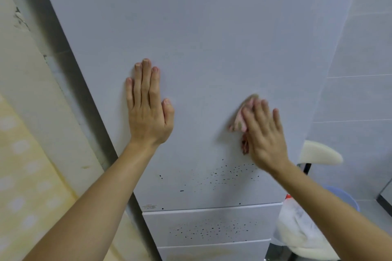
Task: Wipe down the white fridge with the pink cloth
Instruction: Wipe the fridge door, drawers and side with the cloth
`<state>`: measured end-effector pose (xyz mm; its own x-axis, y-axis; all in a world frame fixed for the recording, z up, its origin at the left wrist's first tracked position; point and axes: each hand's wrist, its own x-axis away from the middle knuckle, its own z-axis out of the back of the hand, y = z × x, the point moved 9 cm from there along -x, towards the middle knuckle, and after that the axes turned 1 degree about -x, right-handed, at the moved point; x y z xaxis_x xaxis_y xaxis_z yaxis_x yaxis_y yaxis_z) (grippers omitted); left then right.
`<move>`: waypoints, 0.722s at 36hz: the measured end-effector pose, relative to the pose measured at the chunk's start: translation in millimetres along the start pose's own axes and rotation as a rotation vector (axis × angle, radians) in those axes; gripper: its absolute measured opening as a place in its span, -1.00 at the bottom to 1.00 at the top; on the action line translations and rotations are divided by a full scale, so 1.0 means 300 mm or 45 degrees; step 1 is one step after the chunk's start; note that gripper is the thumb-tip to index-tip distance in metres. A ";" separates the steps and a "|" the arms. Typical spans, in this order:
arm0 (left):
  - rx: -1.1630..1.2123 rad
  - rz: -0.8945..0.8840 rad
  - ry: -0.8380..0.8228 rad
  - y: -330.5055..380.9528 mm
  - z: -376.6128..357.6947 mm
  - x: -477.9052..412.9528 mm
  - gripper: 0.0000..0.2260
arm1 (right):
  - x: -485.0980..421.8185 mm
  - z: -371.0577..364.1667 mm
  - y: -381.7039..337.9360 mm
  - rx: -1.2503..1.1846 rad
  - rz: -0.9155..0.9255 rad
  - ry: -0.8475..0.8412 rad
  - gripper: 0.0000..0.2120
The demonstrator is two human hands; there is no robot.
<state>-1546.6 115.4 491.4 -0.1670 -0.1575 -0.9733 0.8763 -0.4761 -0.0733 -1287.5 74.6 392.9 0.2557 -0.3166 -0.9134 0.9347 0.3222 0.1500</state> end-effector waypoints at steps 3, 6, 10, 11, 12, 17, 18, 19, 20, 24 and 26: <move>-0.019 -0.007 0.014 0.002 -0.002 0.003 -0.45 | 0.174 -0.076 -0.048 0.072 0.304 -0.213 -0.49; -0.047 -0.017 0.029 0.003 -0.004 0.003 -0.45 | 0.213 -0.083 -0.035 0.176 0.515 -0.349 -0.36; -0.055 -0.015 0.037 0.003 -0.003 0.004 -0.45 | 0.160 -0.021 0.050 0.294 0.629 -0.397 -0.18; -0.050 -0.010 0.037 0.003 -0.003 0.004 -0.45 | 0.128 0.013 0.098 0.282 0.553 -0.362 -0.20; -0.047 -0.005 0.037 0.003 -0.003 0.004 -0.45 | 0.089 0.052 0.150 0.270 0.458 -0.310 -0.23; -0.034 0.013 0.033 0.011 -0.007 0.002 -0.45 | -0.100 0.204 0.320 0.192 0.125 -0.039 -0.32; -0.033 0.020 0.035 0.012 -0.007 0.003 -0.44 | -0.130 0.218 0.332 0.136 0.038 0.013 -0.32; -0.036 0.028 0.038 0.011 -0.007 0.004 -0.44 | -0.153 0.225 0.341 0.065 -0.071 0.069 -0.33; -0.042 0.039 0.041 0.011 -0.007 0.006 -0.43 | -0.166 0.228 0.345 -0.017 -0.191 0.128 -0.36; -0.056 0.061 0.056 0.011 -0.007 0.012 -0.42 | -0.132 0.189 0.315 -0.234 -0.574 0.311 -0.37; -0.057 0.046 0.064 0.015 -0.010 0.014 -0.43 | -0.074 0.151 0.284 -0.259 -0.605 0.325 -0.37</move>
<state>-1542.1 115.3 486.2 -0.1128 -0.1301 -0.9851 0.9011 -0.4312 -0.0462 -1202.4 68.7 443.2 -0.2719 -0.2510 -0.9290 0.8597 0.3705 -0.3517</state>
